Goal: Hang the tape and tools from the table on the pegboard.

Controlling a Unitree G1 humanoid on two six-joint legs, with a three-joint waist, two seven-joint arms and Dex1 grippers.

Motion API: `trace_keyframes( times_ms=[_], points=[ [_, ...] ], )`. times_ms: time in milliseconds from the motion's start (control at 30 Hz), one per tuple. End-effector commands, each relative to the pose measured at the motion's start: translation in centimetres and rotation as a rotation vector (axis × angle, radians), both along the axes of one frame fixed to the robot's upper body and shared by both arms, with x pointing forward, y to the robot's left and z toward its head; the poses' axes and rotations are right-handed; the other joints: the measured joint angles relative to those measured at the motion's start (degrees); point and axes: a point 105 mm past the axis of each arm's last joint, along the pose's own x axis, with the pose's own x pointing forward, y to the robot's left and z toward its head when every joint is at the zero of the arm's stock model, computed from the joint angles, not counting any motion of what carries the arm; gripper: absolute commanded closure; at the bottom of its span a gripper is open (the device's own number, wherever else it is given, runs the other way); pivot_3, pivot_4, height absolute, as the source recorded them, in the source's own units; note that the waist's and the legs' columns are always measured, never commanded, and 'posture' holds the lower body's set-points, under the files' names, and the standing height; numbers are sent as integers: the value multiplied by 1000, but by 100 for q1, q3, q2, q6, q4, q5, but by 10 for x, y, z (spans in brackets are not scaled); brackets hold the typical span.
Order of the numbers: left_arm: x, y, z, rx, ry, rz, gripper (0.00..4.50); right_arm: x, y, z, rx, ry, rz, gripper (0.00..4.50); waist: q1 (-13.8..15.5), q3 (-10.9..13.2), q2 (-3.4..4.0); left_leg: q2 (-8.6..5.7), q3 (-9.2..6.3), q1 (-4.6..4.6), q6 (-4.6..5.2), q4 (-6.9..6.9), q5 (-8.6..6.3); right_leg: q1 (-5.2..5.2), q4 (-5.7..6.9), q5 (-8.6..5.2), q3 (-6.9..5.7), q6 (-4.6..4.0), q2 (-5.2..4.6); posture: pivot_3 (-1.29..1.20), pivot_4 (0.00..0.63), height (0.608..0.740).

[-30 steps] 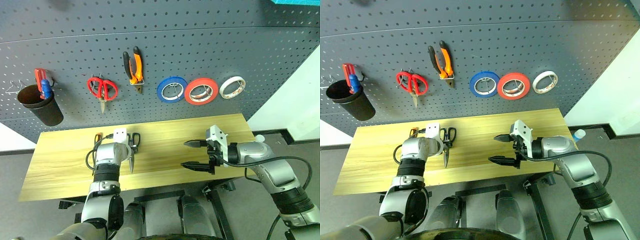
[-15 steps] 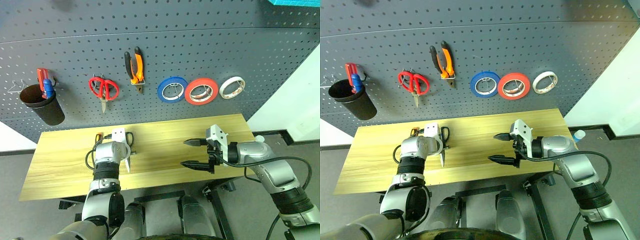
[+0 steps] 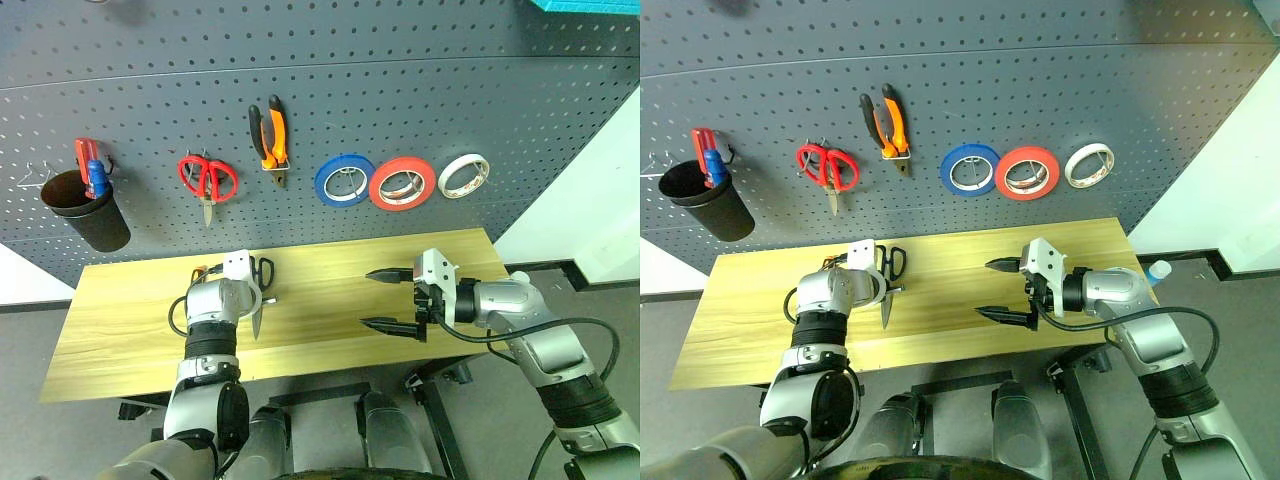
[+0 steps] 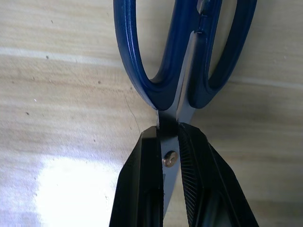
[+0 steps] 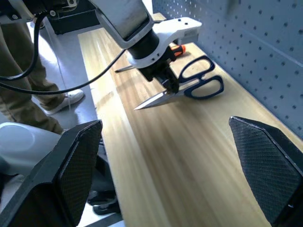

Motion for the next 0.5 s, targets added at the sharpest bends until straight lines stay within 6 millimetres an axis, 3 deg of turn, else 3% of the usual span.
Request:
trace_keyframes(
  times_ms=[33,500],
  points=[
    [3,0,11,-5,-40,-7,4298,1,0,4,8,-42,6,0,0,0,0,0,0,0,0,0,0,0,0,0,0,0,0,-73,109,738],
    [-14,2,28,-61,-162,-102,4298,1,0,3,5,-50,5,0,-5,0,0,0,0,-1,0,-1,0,-1,-1,0,0,-1,0,-72,114,738]
  ],
)
